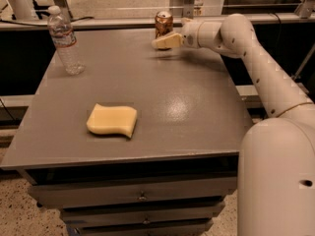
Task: Move orange can near sponge
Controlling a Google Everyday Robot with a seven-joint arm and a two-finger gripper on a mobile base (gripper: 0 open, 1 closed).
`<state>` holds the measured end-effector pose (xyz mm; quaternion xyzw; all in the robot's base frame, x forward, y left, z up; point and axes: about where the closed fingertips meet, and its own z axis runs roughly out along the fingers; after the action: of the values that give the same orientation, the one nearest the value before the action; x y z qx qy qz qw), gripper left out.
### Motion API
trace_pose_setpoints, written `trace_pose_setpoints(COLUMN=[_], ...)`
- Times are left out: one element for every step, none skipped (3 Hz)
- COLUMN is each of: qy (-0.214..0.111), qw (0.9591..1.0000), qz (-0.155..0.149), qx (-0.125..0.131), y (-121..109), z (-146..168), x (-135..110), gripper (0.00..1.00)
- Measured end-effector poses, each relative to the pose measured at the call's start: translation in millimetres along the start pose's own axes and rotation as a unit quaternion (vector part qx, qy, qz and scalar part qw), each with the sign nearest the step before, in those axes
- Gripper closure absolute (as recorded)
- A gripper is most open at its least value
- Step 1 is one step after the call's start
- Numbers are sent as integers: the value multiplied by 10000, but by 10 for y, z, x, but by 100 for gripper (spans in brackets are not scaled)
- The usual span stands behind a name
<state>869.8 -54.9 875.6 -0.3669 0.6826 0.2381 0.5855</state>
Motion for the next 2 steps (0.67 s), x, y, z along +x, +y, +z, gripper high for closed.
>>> trace_pose_setpoints(qy=[-7, 5], qw=[9999, 9996], qz=[105, 263], qx=[-63, -62], y=[31, 81], z=[138, 114], x=[-18, -49], gripper=[16, 40])
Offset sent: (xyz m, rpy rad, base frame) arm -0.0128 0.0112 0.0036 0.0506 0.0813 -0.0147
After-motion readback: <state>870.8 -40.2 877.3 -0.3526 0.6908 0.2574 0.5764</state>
